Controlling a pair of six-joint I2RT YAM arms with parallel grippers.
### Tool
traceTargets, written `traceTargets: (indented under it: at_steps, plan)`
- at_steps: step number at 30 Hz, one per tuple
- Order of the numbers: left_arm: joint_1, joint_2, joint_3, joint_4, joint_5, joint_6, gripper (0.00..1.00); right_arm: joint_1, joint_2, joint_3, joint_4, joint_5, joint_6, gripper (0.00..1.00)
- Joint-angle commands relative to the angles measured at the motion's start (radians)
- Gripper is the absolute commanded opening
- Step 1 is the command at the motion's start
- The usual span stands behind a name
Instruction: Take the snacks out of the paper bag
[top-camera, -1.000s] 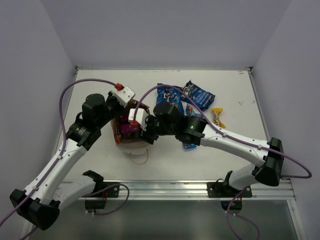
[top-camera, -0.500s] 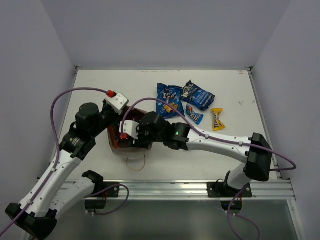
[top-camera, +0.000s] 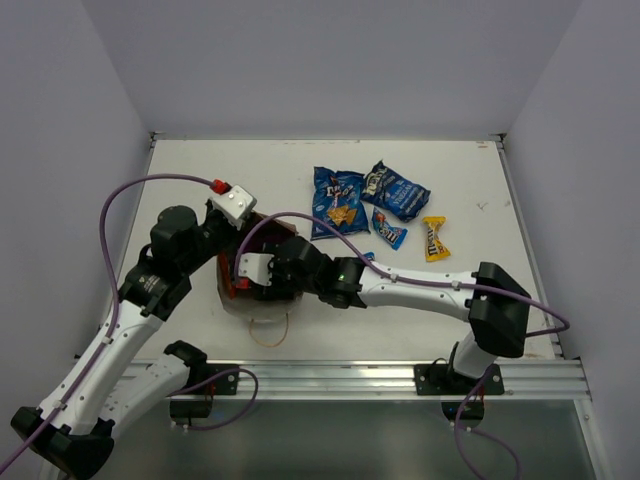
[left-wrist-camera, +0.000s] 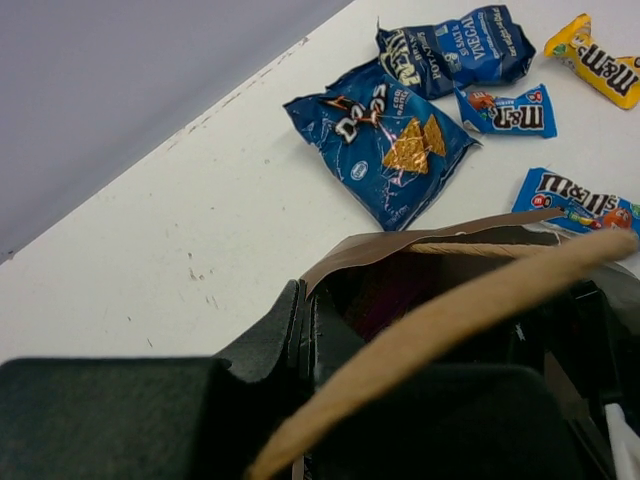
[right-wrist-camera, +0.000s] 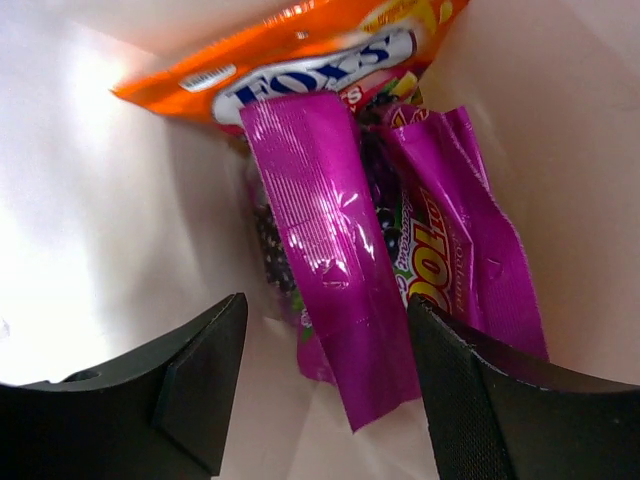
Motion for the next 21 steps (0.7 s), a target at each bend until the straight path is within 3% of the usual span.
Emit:
traceTargets:
  at_steps: [1,14,17,20,21]
  plan:
    - [-0.001,-0.016,0.020,0.099,0.046,-0.029,0.00,0.004,0.026,-0.019,0.105,0.065,-0.048,0.68]
    - [0.000,-0.015,0.035,0.074,0.072,-0.031,0.00,0.007,0.110,-0.024,0.231,0.172,-0.147,0.61]
    - [-0.001,-0.013,0.033,0.077,0.075,-0.034,0.00,0.012,0.125,-0.008,0.221,0.179,-0.160,0.52]
    - [-0.001,-0.012,0.035,0.077,0.077,-0.036,0.00,0.024,0.135,-0.001,0.219,0.176,-0.164,0.37]
    - [-0.001,-0.012,0.036,0.077,0.077,-0.034,0.00,0.026,0.136,0.002,0.217,0.172,-0.163,0.26]
